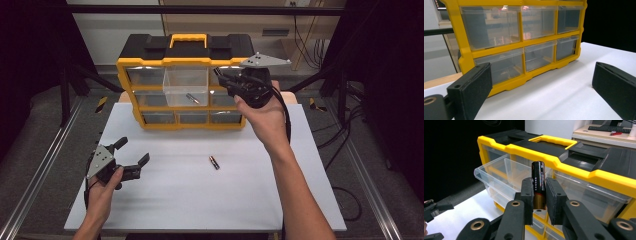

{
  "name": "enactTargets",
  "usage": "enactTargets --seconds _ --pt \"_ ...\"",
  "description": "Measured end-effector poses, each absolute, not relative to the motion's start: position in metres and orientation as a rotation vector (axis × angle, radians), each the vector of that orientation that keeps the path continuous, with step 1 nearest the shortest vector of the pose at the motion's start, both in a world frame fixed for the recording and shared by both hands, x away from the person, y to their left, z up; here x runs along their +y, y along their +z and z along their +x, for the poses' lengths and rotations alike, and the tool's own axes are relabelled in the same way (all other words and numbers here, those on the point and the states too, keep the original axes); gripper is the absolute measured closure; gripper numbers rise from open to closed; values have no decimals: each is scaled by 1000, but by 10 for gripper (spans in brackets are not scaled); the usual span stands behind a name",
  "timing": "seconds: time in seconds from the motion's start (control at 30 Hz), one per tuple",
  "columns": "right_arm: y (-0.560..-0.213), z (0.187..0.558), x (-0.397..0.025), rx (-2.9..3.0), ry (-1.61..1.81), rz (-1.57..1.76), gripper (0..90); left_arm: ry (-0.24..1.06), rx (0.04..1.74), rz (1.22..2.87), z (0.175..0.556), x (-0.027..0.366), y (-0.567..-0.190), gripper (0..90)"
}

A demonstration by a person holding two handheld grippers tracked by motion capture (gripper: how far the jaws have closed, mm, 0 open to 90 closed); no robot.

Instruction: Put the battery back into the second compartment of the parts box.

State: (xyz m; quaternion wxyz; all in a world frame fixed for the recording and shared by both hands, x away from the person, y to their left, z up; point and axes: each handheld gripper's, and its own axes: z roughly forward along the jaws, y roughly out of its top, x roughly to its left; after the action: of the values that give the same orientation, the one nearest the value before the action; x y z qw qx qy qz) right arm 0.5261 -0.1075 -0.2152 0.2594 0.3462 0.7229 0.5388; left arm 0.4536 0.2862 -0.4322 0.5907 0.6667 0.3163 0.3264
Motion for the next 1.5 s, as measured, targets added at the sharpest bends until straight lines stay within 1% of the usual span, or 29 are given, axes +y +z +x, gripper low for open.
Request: enactTargets --seconds 0.67,1.5 --pt "-204 532 -96 1961 1475 914 773 758 740 1550 454 288 -432 24" --pt "-200 534 -86 1970 1497 890 772 759 739 1546 454 288 -432 24"
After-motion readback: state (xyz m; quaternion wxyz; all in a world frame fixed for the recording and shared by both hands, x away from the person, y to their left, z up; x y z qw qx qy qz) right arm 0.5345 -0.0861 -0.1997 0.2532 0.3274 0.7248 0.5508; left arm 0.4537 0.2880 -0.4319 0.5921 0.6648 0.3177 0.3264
